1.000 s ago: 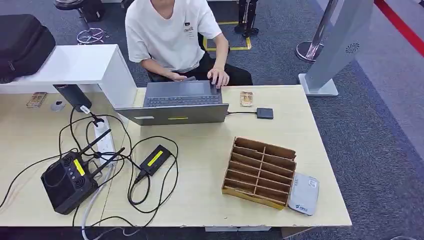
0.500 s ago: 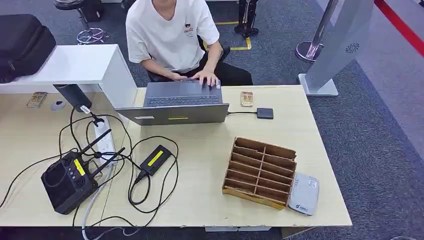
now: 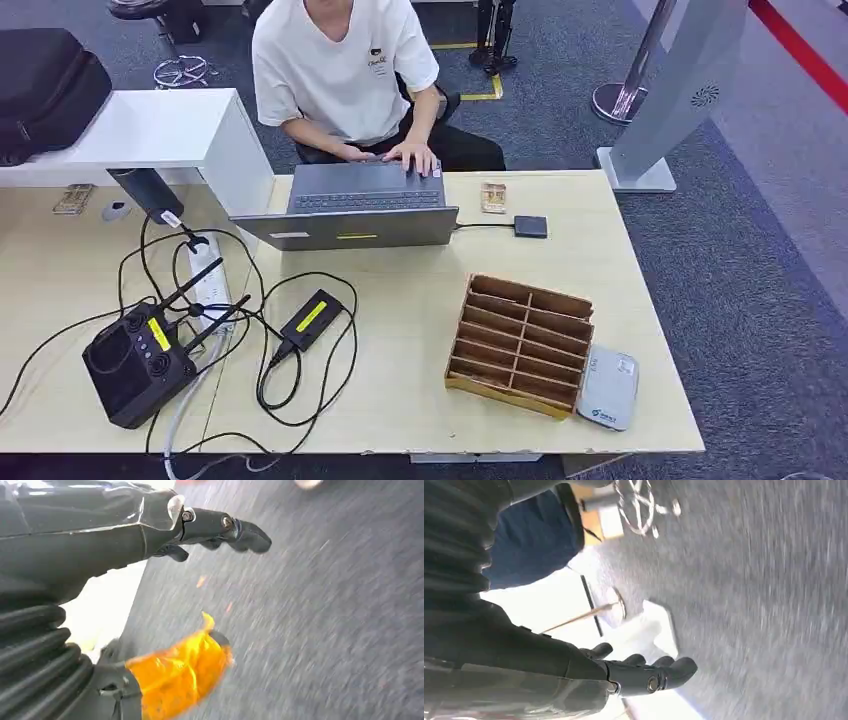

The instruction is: Pass the card to the sensor for recognition and then transmit it.

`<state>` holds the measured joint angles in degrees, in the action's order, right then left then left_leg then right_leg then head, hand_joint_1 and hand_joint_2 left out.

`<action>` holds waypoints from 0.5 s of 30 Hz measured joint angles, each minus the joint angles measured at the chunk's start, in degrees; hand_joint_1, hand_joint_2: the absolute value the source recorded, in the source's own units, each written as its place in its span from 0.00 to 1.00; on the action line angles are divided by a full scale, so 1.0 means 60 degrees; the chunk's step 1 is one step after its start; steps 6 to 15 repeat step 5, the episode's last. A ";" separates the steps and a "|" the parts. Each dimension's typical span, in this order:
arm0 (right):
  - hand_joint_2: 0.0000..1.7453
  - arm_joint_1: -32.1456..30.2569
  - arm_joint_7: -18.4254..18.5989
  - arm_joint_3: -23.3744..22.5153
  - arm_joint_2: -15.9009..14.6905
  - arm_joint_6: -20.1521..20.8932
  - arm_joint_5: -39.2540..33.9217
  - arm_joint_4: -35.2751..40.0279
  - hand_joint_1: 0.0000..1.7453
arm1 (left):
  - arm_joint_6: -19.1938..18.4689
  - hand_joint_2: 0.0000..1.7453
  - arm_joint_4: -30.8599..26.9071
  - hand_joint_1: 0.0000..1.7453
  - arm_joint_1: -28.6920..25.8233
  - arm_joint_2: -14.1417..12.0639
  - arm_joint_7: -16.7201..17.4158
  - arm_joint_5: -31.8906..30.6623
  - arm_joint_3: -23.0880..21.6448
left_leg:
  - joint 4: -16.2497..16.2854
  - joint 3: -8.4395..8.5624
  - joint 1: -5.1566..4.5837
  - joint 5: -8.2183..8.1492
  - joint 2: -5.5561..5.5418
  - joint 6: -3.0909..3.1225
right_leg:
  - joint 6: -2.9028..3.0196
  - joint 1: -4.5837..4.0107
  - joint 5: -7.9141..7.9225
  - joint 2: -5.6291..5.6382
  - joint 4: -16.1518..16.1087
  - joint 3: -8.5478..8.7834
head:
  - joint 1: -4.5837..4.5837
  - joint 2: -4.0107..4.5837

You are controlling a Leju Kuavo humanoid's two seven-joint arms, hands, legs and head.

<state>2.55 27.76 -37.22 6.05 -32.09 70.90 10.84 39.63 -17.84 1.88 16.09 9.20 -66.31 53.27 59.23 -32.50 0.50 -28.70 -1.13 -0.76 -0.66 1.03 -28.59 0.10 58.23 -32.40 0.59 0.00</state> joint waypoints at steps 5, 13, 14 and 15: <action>1.00 0.0000 0.0149 0.0098 0.0000 -0.0483 0.0175 0.0000 0.00 | 0.0062 0.00 -0.0881 0.00 0.0100 0.0164 -0.0273 -0.1550 0.1803 | 0.0001 0.0010 -0.0003 -0.0004 0.0029 -0.0005 | 0.0004 0.0002 0.0003 0.0022 0.0002 -0.0004 | 0.0011 0.0000; 1.00 0.0000 0.0149 0.0098 0.0000 -0.0483 0.0175 0.0000 0.00 | 0.0062 0.00 -0.0881 0.00 0.0100 0.0164 -0.0273 -0.1550 0.1803 | 0.0001 0.0010 -0.0003 -0.0004 0.0029 -0.0005 | 0.0004 0.0002 0.0003 0.0022 0.0002 -0.0004 | 0.0011 0.0000; 1.00 0.0000 0.0149 0.0098 0.0000 -0.0483 0.0175 0.0000 0.00 | 0.0062 0.00 -0.0881 0.00 0.0100 0.0164 -0.0273 -0.1550 0.1803 | 0.0001 0.0010 -0.0003 -0.0004 0.0029 -0.0005 | 0.0004 0.0002 0.0003 0.0022 0.0002 -0.0004 | 0.0011 0.0000; 1.00 0.0000 0.0149 0.0098 0.0000 -0.0483 0.0175 0.0000 0.00 | 0.0062 0.00 -0.0881 0.00 0.0100 0.0164 -0.0273 -0.1550 0.1803 | 0.0001 0.0010 -0.0003 -0.0004 0.0029 -0.0005 | 0.0004 0.0002 0.0003 0.0022 0.0002 -0.0004 | 0.0011 0.0000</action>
